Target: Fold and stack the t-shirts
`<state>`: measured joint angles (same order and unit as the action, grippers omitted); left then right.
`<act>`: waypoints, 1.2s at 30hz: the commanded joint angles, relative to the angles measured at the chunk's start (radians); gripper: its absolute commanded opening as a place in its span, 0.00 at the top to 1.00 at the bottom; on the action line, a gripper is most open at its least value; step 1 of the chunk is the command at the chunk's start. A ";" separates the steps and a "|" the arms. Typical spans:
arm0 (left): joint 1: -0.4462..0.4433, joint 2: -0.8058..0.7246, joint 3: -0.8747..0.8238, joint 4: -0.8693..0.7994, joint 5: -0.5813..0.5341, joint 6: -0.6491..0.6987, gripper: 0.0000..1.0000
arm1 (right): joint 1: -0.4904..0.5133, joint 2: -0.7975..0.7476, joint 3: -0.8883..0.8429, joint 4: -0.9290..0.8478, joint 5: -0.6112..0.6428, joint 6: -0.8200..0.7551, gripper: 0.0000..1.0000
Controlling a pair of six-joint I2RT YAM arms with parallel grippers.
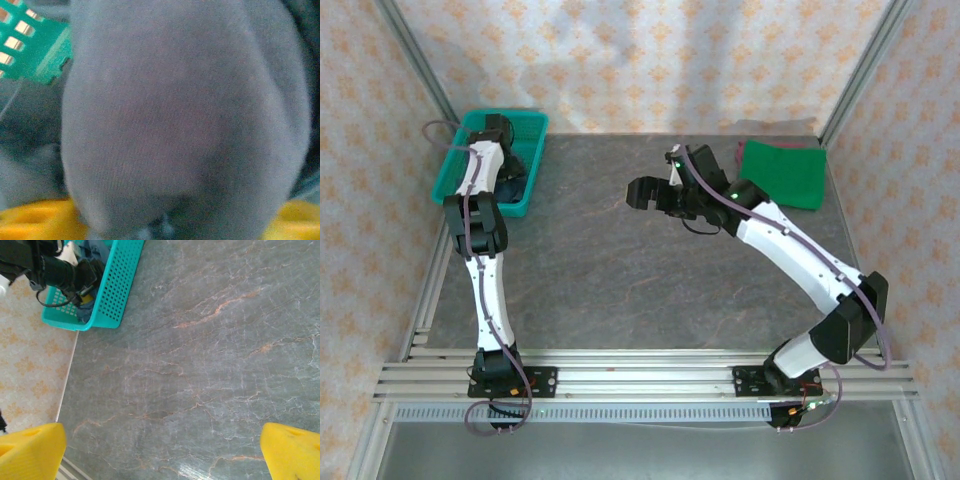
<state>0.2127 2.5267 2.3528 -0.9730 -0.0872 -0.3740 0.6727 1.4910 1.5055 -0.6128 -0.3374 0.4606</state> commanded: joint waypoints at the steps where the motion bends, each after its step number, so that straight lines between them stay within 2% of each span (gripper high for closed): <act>1: 0.022 0.037 0.049 0.000 0.034 -0.037 0.57 | 0.002 -0.067 -0.011 0.001 0.043 0.000 0.01; 4: 0.030 0.034 0.072 -0.004 0.086 -0.041 0.91 | 0.001 -0.081 -0.015 0.007 0.069 -0.009 0.01; 5: 0.031 0.021 0.085 -0.007 0.101 -0.041 0.98 | -0.002 -0.085 -0.017 0.010 0.075 -0.011 0.01; 6: 0.030 0.001 0.090 -0.003 0.107 -0.040 1.00 | -0.005 -0.087 -0.023 0.015 0.082 -0.011 0.01; 9: 0.026 -0.100 0.089 0.014 0.110 -0.030 1.00 | -0.032 -0.106 -0.061 0.033 0.117 0.006 0.01; 14: 0.000 -0.312 0.111 0.028 0.105 0.027 1.00 | -0.153 -0.147 -0.186 0.070 0.123 0.109 0.01; 19: -0.054 -0.459 0.236 -0.007 0.135 0.080 1.00 | -0.207 -0.184 -0.258 0.118 0.099 0.110 0.01; 25: -0.160 -0.602 0.321 0.009 0.187 0.080 1.00 | -0.256 -0.188 -0.266 0.132 0.056 0.080 0.01; 29: -0.268 -0.690 0.331 0.117 0.251 0.047 1.00 | -0.288 -0.205 -0.270 0.140 0.038 0.061 0.01; 33: -0.373 -0.679 0.427 0.181 0.298 -0.011 1.00 | -0.347 -0.242 -0.292 0.158 0.008 0.069 0.01; 36: -0.436 -0.667 0.432 0.213 0.357 -0.063 1.00 | -0.387 -0.271 -0.305 0.153 -0.007 0.058 0.01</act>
<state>-0.1867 1.8359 2.7617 -0.8436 0.1928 -0.3790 0.3115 1.2629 1.2144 -0.4808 -0.3172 0.5381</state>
